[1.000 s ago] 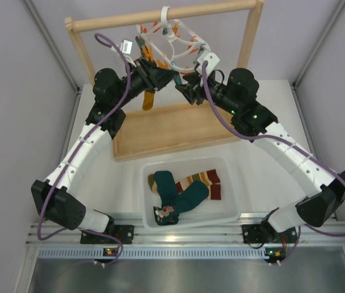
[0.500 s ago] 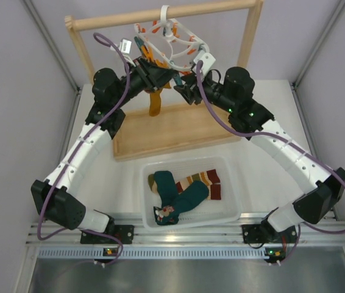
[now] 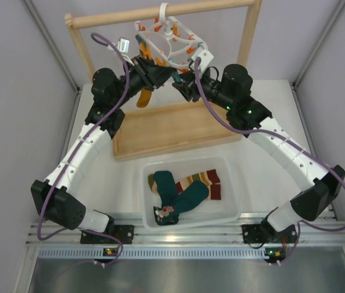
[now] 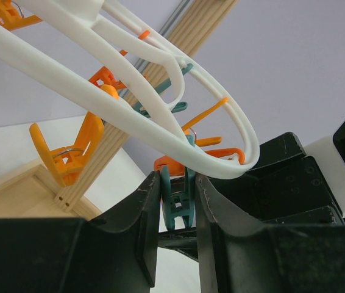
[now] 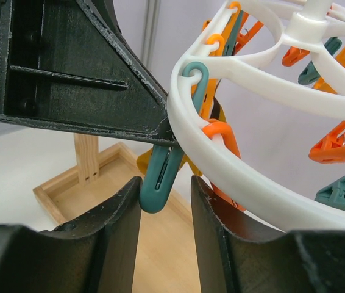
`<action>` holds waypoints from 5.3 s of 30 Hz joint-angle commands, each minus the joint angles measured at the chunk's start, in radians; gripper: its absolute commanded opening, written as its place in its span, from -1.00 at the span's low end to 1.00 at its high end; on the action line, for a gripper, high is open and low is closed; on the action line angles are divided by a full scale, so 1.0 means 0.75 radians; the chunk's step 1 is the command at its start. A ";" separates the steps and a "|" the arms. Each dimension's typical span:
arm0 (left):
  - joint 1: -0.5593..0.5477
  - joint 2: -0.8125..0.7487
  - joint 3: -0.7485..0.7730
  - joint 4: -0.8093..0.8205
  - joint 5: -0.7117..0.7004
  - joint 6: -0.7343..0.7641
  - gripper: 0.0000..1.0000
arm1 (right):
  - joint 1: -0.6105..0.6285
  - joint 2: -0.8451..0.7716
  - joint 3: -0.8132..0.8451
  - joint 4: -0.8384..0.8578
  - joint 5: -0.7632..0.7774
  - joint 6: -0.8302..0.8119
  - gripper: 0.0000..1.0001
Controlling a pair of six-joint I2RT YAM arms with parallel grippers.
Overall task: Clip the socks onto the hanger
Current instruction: Open the clamp at the hanger, then pick up the sock from the bin.
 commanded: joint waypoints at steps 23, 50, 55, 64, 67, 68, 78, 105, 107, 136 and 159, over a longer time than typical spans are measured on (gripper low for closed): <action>-0.006 -0.019 -0.002 0.081 -0.058 0.016 -1.00 | 0.089 -0.181 -0.455 0.843 0.223 0.070 -0.46; -0.023 -0.023 0.006 0.038 -0.085 0.033 -0.48 | 0.175 -0.162 -0.479 0.937 0.442 -0.221 -1.00; -0.023 -0.009 0.006 0.063 -0.058 0.000 -0.40 | 0.177 -0.160 -0.465 0.929 0.448 -0.233 -1.00; -0.023 0.004 0.012 0.067 -0.052 -0.027 -0.34 | 0.197 -0.156 -0.465 0.919 0.489 -0.300 -1.00; -0.023 0.008 0.012 0.063 -0.056 -0.025 -0.60 | 0.201 -0.156 -0.465 0.919 0.483 -0.309 -1.00; -0.023 0.004 0.012 0.061 -0.060 -0.023 -0.72 | 0.203 -0.160 -0.469 0.917 0.477 -0.311 -1.00; -0.023 -0.007 0.000 0.049 -0.081 0.014 -1.00 | 0.187 -0.258 -0.538 0.698 0.481 -0.168 0.22; -0.021 0.000 -0.010 0.038 -0.052 0.035 -1.00 | 0.223 -0.308 -0.667 -0.718 -0.548 -0.640 0.31; -0.019 0.002 -0.010 0.038 -0.054 0.033 -1.00 | 0.323 -0.253 -0.637 -0.728 -0.615 -0.681 0.25; -0.021 -0.029 -0.053 0.022 -0.071 0.045 -1.00 | 0.788 0.339 -0.424 -0.566 -0.264 -0.536 -0.01; -0.021 -0.033 -0.066 0.002 -0.081 0.057 -1.00 | 0.799 0.404 -0.379 -0.767 -0.415 -0.560 0.15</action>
